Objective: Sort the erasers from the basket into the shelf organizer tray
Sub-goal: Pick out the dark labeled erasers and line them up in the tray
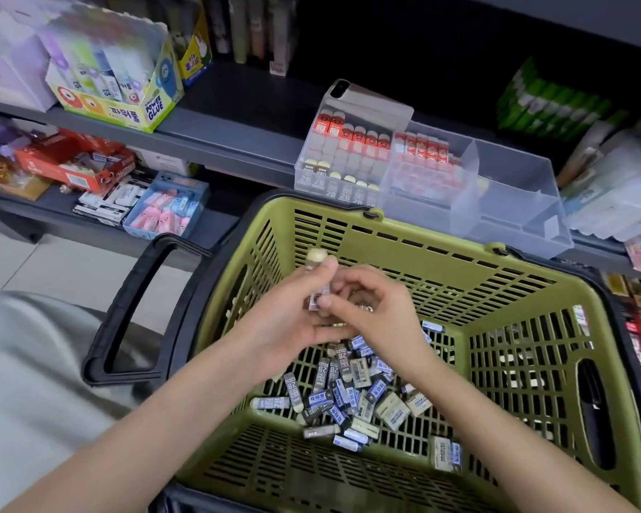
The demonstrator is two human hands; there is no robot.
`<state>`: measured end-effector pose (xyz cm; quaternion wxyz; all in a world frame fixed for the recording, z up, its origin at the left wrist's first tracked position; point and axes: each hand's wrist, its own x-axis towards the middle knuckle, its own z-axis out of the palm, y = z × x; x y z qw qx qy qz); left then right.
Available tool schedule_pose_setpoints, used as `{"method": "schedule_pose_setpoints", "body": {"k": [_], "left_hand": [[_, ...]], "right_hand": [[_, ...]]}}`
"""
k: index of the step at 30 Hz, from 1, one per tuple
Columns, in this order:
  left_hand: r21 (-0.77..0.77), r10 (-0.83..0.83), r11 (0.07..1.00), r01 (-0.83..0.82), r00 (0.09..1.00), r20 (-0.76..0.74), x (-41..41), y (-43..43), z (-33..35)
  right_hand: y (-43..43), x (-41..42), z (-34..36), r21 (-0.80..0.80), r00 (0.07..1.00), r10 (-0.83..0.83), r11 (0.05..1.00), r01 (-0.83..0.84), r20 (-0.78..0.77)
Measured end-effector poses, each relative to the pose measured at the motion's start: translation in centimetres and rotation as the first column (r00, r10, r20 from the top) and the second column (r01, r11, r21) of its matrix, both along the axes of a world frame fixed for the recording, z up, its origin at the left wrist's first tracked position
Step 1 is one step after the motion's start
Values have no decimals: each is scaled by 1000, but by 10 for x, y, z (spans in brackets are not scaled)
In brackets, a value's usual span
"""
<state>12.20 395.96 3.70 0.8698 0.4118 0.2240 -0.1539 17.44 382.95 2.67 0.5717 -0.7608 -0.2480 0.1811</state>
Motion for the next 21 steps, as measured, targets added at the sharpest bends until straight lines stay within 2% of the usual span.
{"method": "schedule_pose_setpoints", "body": {"k": [2, 4, 5, 6, 7, 8, 9, 10, 12, 15, 18, 19, 21], "left_hand": [[-14, 79, 997, -80, 995, -55, 2, -1, -3], [88, 103, 992, -95, 991, -89, 4, 2, -4], [162, 105, 983, -89, 990, -96, 6, 5, -4], [228, 108, 970, -84, 989, -97, 7, 9, -4], [267, 112, 960, -85, 990, -90, 8, 14, -3], [281, 113, 956, -87, 990, -78, 9, 18, -2], [282, 109, 955, -88, 992, -62, 10, 22, -1], [275, 101, 958, -85, 994, -43, 10, 26, 0], [249, 89, 965, -83, 996, -11, 11, 32, 0], [181, 109, 977, -109, 994, 8, 10, 36, -2], [166, 97, 981, -98, 995, 17, 10, 36, -3], [157, 94, 983, -96, 995, 17, 9, 37, -3], [137, 91, 986, -92, 996, 16, 9, 37, -3]], "right_hand": [[-7, 2, -2, 46, 1000, 13, 999, -13, 12], [-14, 3, -14, 71, 997, -69, 995, 66, 39], [-18, 4, -27, -5, 989, -130, 991, 130, 67], [-21, 5, -41, -176, 986, -135, 973, 150, 97], [-24, 4, -58, -425, 993, -62, 899, 101, 105], [-27, 2, -75, -658, 997, 47, 753, 7, 64], [-30, -2, -90, -808, 993, 122, 585, -68, 4], [-33, -5, -103, -881, 988, 156, 465, -90, -19], [-34, -10, -122, -933, 973, 223, 358, -19, 66], [-25, -17, -141, -937, 874, 402, 317, 145, 271], [-24, -16, -144, -939, 808, 487, 257, 230, 332], [-27, -14, -143, -934, 799, 493, 273, 232, 343], [-34, -13, -141, -893, 769, 488, 385, 234, 412]]}}
